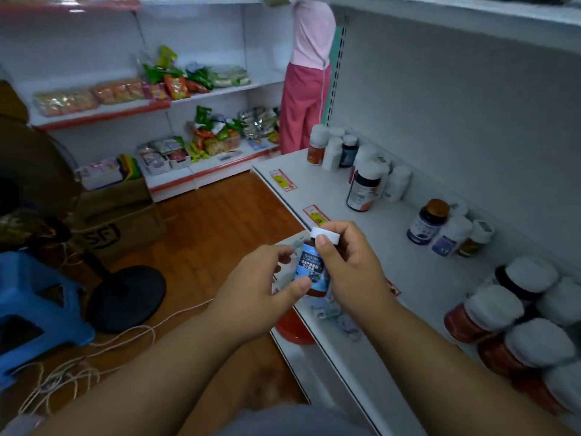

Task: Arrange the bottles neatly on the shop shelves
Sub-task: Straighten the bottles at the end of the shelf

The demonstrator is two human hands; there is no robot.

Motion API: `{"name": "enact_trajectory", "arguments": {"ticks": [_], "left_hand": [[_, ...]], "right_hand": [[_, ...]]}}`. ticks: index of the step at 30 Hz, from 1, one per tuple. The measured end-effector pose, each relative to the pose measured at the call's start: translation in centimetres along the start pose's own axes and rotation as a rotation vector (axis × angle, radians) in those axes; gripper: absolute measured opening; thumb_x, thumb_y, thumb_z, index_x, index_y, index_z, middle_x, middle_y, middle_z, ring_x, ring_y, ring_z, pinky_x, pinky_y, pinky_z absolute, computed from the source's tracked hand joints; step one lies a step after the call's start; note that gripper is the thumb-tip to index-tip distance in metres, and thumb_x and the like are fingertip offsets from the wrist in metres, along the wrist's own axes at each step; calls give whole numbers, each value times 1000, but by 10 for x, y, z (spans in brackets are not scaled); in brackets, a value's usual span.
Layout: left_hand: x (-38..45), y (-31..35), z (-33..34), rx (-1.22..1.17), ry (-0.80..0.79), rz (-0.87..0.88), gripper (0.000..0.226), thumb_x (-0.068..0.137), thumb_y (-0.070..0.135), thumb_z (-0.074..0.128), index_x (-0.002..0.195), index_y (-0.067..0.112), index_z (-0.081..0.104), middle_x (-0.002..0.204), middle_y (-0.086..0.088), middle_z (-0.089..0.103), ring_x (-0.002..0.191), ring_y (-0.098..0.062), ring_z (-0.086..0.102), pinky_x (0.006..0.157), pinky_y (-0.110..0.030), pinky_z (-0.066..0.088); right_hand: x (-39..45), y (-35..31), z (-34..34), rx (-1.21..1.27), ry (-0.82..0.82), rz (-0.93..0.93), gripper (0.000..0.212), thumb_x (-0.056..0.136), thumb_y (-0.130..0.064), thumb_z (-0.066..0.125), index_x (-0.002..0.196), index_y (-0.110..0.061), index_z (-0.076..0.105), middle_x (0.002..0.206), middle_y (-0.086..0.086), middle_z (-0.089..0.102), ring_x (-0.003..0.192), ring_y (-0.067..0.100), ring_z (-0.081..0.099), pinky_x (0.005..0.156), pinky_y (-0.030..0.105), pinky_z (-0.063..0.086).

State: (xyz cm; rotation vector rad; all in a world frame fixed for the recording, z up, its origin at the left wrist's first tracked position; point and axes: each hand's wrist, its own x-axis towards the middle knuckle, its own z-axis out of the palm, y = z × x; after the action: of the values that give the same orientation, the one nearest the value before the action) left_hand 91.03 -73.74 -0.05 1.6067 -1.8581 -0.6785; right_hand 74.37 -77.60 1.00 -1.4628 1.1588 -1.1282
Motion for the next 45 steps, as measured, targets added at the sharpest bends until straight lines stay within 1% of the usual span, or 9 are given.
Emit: {"name": "enact_trajectory", "arguments": {"ticks": [3, 10, 13, 16, 23, 27, 29, 36, 45], "left_hand": [[52, -16, -15, 12, -61, 69, 60, 83, 65, 51, 135, 36, 44, 123, 20, 51, 107, 4, 48, 90, -26, 50], [164, -40, 4, 163, -229, 280, 84, 79, 82, 36, 141, 25, 41, 133, 5, 50, 118, -10, 47, 96, -32, 44], [202, -51, 10, 289, -251, 367, 83, 81, 79, 39, 143, 24, 40, 136, 2, 48, 121, -15, 44, 99, -30, 38], [234, -62, 6, 383, -283, 422, 83, 83, 75, 44, 145, 23, 35, 143, 1, 41, 129, -18, 38, 105, -30, 32], [305, -97, 24, 475, -383, 572, 90, 83, 75, 44, 150, 18, 27, 157, -5, 25, 146, -22, 16, 120, -35, 17], [330, -115, 33, 477, -456, 662, 99, 77, 80, 26, 149, 12, 28, 152, -11, 31, 143, -29, 24, 118, -39, 21], [334, -125, 40, 466, -462, 696, 93, 81, 78, 30, 146, 12, 32, 147, -10, 36, 138, -29, 31, 115, -39, 25], [341, -129, 47, 489, -492, 774, 93, 87, 71, 31, 148, 2, 21, 152, -16, 27, 143, -33, 18, 119, -43, 13], [342, -134, 32, 356, -499, 791, 75, 86, 67, 41, 134, 11, 42, 136, -6, 43, 130, -24, 34, 114, -36, 26]], "right_hand": [[29, 1, 2, -20, 131, 37, 11, 92, -27, 61, 101, -31, 56, 95, -7, 67, 87, 6, 67, 68, 24, 55], [91, 26, -20, -185, 335, 53, 23, 87, -22, 68, 100, -36, 55, 94, -12, 65, 87, 2, 64, 74, 22, 53], [127, 29, -25, -304, 358, 137, 26, 84, -31, 70, 98, -41, 52, 97, -17, 65, 87, -4, 62, 71, 17, 50], [159, 36, -19, -398, 368, 169, 33, 83, -35, 71, 107, -40, 48, 109, -15, 61, 97, 2, 60, 79, 21, 48], [210, 60, 11, -606, 366, 131, 40, 86, -25, 68, 121, -26, 50, 121, -7, 55, 109, 7, 51, 88, 19, 39], [223, 70, 30, -690, 450, 163, 39, 86, -21, 68, 122, -18, 51, 122, -5, 56, 105, 5, 48, 84, 13, 32], [224, 71, 35, -746, 488, 197, 39, 86, -22, 68, 121, -17, 52, 123, -5, 56, 103, 4, 47, 81, 11, 30], [229, 66, 45, -848, 560, 313, 35, 87, -24, 67, 119, -19, 52, 116, -2, 59, 103, 15, 57, 85, 28, 46], [225, 57, 59, -881, 607, 315, 47, 86, -29, 68, 128, -19, 50, 128, 2, 55, 114, 17, 53, 98, 31, 45]]}}
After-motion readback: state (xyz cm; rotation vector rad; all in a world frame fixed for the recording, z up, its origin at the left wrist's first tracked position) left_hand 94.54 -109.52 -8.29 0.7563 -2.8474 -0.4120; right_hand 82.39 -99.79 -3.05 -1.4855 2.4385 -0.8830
